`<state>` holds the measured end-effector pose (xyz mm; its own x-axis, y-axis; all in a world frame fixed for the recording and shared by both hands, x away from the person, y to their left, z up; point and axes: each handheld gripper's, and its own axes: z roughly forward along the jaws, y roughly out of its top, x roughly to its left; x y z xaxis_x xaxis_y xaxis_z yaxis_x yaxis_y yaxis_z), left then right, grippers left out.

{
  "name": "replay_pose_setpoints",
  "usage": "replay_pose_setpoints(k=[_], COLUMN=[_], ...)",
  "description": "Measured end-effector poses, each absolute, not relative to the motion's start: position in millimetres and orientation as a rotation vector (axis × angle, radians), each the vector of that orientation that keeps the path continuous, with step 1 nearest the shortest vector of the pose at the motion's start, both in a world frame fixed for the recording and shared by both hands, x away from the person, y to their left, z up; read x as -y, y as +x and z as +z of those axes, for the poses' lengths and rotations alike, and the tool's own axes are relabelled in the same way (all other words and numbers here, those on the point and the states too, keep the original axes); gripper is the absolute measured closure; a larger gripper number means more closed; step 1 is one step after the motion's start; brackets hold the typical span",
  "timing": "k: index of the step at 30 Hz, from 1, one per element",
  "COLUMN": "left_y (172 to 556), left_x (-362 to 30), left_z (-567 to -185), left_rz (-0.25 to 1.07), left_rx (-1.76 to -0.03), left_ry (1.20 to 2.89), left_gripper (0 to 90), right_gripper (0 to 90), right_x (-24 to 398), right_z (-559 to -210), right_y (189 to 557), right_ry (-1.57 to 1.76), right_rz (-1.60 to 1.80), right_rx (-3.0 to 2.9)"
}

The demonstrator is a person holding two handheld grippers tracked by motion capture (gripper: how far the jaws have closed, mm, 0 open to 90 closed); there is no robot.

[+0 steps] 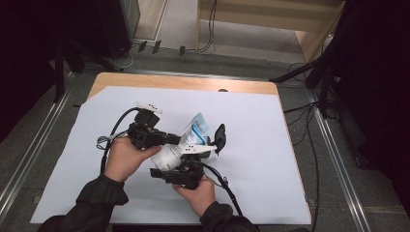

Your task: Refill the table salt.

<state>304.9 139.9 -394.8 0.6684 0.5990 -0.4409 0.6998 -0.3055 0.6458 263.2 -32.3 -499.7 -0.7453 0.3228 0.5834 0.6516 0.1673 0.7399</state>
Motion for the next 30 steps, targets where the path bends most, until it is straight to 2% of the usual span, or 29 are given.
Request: replay_pose_setpoints(k=[22,30], left_y=[300.8,301.6], left_x=[-142.9,-143.4], left_z=[-397.0,-395.9], left_rz=[-0.158,-0.163], left_rx=[-1.026,-1.012], left_ry=[2.039,2.024], left_gripper=[90.0,90.0], right_gripper=[52.8,54.8], right_x=[28.3,30.8], right_z=[-502.0,-500.4], right_y=[255.6,256.7], right_ry=[-0.925,-0.926], right_rz=[-1.59,-1.598], right_rx=[2.237,2.204])
